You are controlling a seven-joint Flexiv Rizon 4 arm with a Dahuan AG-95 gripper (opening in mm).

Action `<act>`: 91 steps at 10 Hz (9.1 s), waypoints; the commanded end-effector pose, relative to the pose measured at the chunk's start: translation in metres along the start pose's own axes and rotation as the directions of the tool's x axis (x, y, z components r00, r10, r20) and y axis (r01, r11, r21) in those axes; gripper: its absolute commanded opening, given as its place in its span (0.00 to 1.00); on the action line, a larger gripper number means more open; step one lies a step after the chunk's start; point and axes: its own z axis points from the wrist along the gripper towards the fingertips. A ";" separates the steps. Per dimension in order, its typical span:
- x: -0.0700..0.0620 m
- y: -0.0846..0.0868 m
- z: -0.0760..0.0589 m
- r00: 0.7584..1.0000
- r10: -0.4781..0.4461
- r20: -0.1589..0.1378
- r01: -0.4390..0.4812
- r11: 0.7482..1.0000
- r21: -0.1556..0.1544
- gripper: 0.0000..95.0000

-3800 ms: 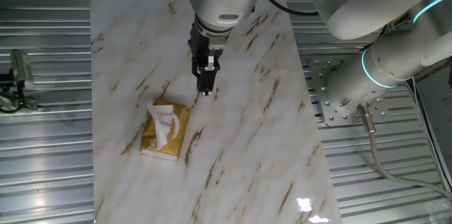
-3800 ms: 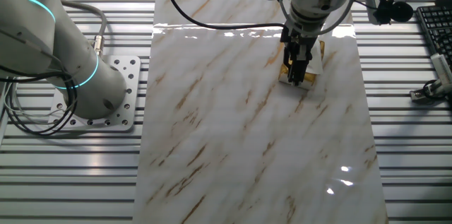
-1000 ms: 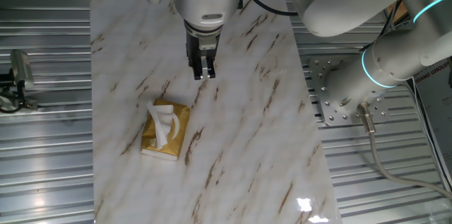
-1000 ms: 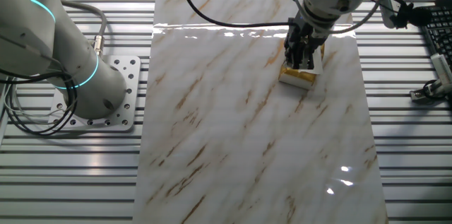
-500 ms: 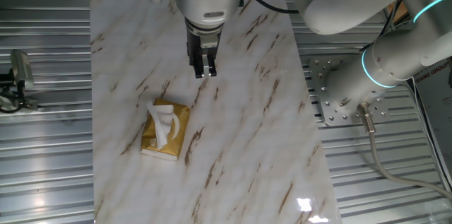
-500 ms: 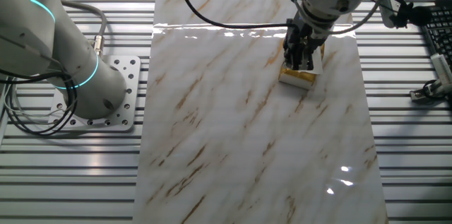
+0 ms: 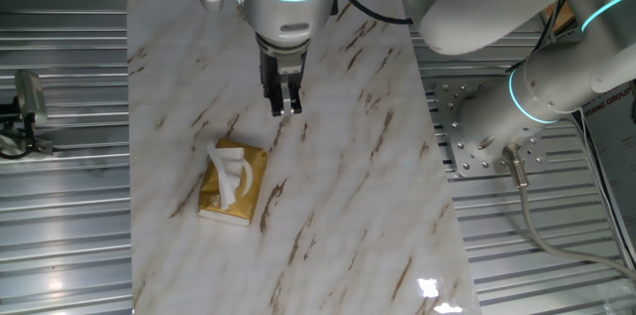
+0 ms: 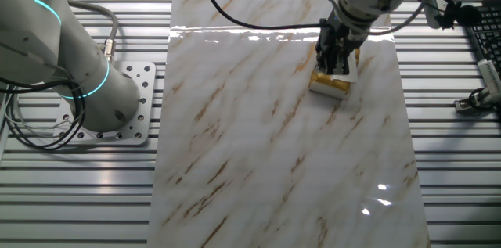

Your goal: Pull out a napkin

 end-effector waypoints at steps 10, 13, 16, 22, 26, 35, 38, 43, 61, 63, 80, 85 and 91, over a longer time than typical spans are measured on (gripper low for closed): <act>-0.009 0.036 0.020 1.000 -0.001 0.010 0.001 1.000 -0.007 0.00; -0.009 0.036 0.023 1.000 0.008 0.011 -0.008 1.000 -0.013 0.00; -0.010 0.036 0.024 1.000 0.005 0.016 -0.005 1.000 -0.014 0.00; -0.011 0.036 0.029 1.000 0.004 0.025 -0.004 1.000 -0.013 0.00; -0.014 0.037 0.032 1.000 0.003 0.027 -0.003 1.000 -0.013 0.00; -0.046 0.052 0.032 0.998 0.057 -0.003 -0.057 0.998 -0.017 0.00; -0.049 0.053 0.039 0.999 0.047 0.015 -0.046 0.999 -0.017 0.00; -0.056 0.058 0.041 0.999 0.048 0.018 -0.047 0.999 -0.018 0.00; -0.053 0.071 0.043 0.980 0.197 0.038 -0.195 0.980 -0.049 0.00; -0.048 0.068 0.044 0.981 0.192 0.039 -0.190 0.981 -0.049 0.00; -0.070 0.087 0.044 0.969 0.242 0.051 -0.240 0.969 -0.054 0.00; -0.076 0.089 0.046 0.972 0.230 0.050 -0.228 0.973 -0.049 0.00; -0.080 0.094 0.046 0.967 0.249 0.056 -0.247 0.968 -0.040 0.00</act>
